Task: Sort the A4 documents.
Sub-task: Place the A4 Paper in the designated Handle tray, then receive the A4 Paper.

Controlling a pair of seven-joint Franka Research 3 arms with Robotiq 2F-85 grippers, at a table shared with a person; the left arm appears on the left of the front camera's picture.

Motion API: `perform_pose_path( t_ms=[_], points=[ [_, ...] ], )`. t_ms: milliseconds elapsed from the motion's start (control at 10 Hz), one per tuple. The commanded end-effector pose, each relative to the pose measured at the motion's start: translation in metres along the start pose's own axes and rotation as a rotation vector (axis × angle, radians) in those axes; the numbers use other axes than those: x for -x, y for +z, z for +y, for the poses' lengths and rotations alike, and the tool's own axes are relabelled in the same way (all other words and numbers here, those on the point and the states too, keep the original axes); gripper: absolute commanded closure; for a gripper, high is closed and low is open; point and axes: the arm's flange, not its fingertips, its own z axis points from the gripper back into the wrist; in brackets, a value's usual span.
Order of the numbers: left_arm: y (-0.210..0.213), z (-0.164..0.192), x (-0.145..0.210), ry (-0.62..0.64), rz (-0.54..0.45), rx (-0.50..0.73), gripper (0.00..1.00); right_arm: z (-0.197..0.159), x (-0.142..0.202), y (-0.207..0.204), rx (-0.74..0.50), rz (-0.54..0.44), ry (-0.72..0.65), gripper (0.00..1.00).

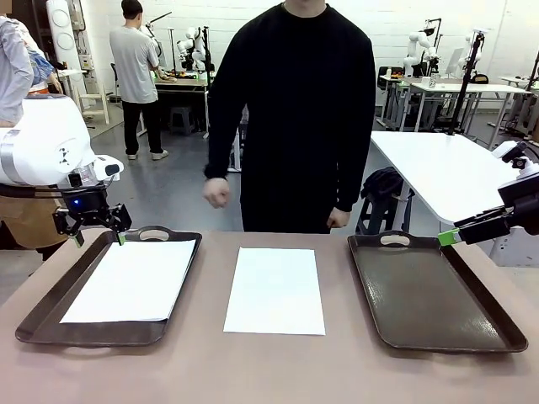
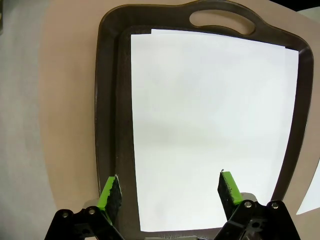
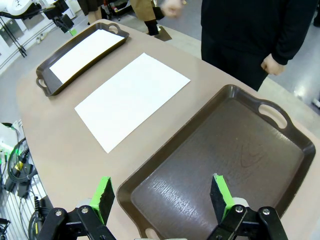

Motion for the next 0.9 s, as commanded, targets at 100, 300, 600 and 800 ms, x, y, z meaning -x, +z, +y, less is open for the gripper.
perform_pose_path(
  t_ms=[100, 300, 600, 800],
  points=[
    [0.000, 0.002, 0.000, -0.008, -0.002, -0.011, 0.00, -0.004, 0.000, -0.004, -0.016, -0.023, 0.008, 0.00],
    [0.000, 0.002, 0.000, -0.008, -0.002, -0.011, 0.00, -0.004, 0.000, -0.004, -0.016, -0.023, 0.008, 0.00],
    [0.000, 0.002, 0.000, -0.008, -0.002, -0.011, 0.00, -0.004, 0.000, -0.004, -0.016, -0.023, 0.008, 0.00],
    [0.021, -0.032, 0.002, -0.090, -0.103, -0.027, 0.00, -0.004, 0.000, -0.004, -0.016, -0.023, 0.008, 0.00]
  ],
)
